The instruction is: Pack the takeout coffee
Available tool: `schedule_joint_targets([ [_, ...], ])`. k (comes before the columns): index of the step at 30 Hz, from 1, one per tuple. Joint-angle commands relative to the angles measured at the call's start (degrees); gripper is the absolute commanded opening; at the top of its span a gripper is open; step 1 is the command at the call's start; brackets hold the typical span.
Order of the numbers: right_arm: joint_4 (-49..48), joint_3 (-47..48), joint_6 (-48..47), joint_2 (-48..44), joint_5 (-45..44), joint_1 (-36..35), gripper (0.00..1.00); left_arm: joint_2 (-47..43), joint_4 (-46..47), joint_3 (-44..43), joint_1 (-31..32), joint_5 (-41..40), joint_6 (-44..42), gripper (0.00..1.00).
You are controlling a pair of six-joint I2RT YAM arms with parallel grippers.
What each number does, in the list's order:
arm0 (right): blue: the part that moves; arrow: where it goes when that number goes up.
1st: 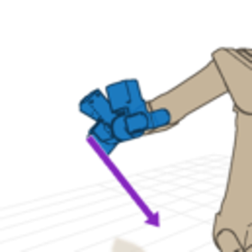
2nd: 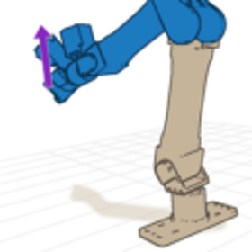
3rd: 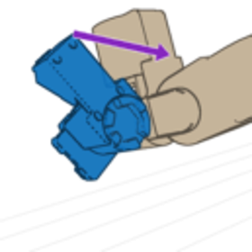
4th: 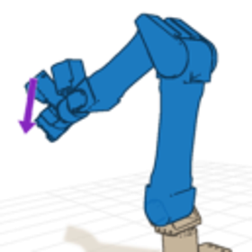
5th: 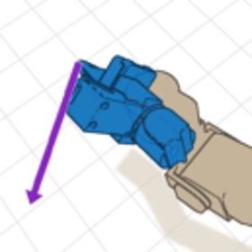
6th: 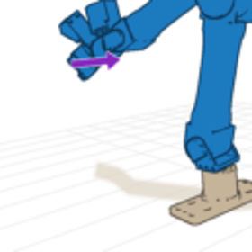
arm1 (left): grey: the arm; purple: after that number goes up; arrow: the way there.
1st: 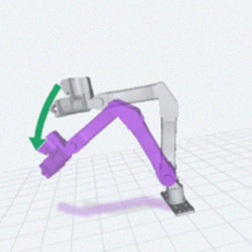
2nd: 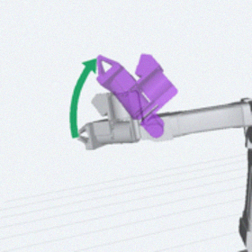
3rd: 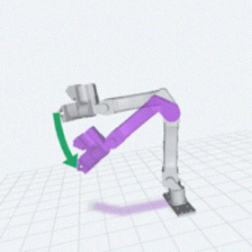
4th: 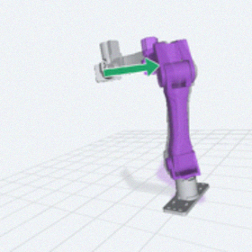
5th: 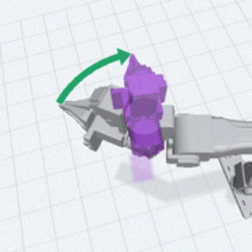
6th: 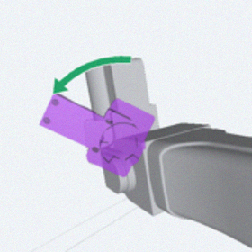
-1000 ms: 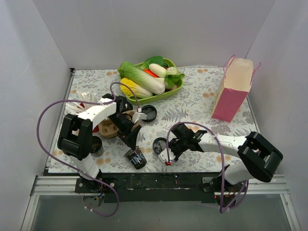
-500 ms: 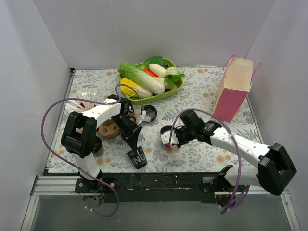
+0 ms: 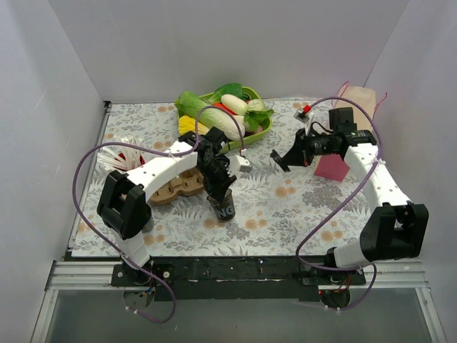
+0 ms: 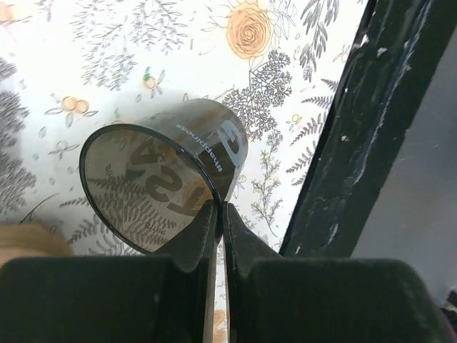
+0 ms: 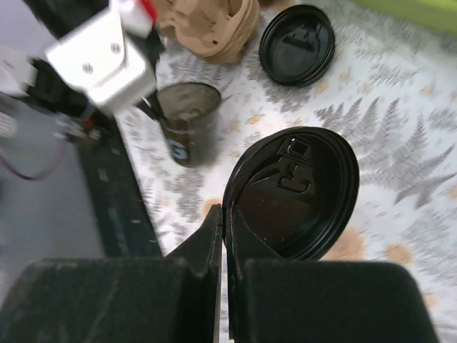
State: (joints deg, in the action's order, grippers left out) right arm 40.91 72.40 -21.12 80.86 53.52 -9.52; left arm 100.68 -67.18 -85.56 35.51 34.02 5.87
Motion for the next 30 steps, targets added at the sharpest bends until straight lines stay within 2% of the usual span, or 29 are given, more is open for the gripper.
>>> schedule_joint_targets([
  [1,2.17,-2.52,15.48,1.05,18.36,6.25,0.01,-3.82,8.79,3.55,5.35,-10.53,0.89,0.00],
  [7,-6.62,-9.64,25.94,-0.88,26.20,6.71,0.01,-3.57,11.81,4.43,10.11,-14.25,2.48,0.00],
  [9,-7.77,-10.70,28.76,-0.79,26.90,6.71,0.01,-3.39,11.02,4.26,10.64,-12.58,2.39,0.05],
  [15,-9.00,-12.98,29.03,-0.79,26.38,6.62,0.01,-3.65,10.05,6.54,11.69,-10.82,2.22,0.10],
  [17,-9.87,-13.60,29.21,-0.97,26.29,6.62,0.01,-3.48,10.31,7.16,12.04,-10.47,2.65,0.19],
  [19,-10.32,-13.95,29.47,-1.23,26.20,6.71,0.01,-3.48,10.31,7.16,12.30,-9.76,2.74,0.22],
  [20,-10.49,-14.30,29.47,-1.32,26.11,6.62,0.01,-3.65,10.31,6.99,12.31,-9.59,2.83,0.31],
  [23,-10.76,-14.83,29.30,-1.76,26.20,6.71,0.01,-3.83,9.79,5.50,12.31,-7.92,2.66,0.38],
  [24,-10.93,-15.18,29.21,-1.85,26.03,6.71,0.01,-4.18,9.52,4.79,12.31,-7.31,2.74,0.43],
  [28,-12.24,-15.45,30.43,-1.23,25.76,6.18,0.01,-6.28,9.43,-1.35,11.87,-5.19,5.90,0.58],
  [30,-15.83,-15.19,33.95,-0.36,25.85,4.17,0.01,-8.13,12.66,-2.42,9.68,-5.46,10.90,0.66],
])
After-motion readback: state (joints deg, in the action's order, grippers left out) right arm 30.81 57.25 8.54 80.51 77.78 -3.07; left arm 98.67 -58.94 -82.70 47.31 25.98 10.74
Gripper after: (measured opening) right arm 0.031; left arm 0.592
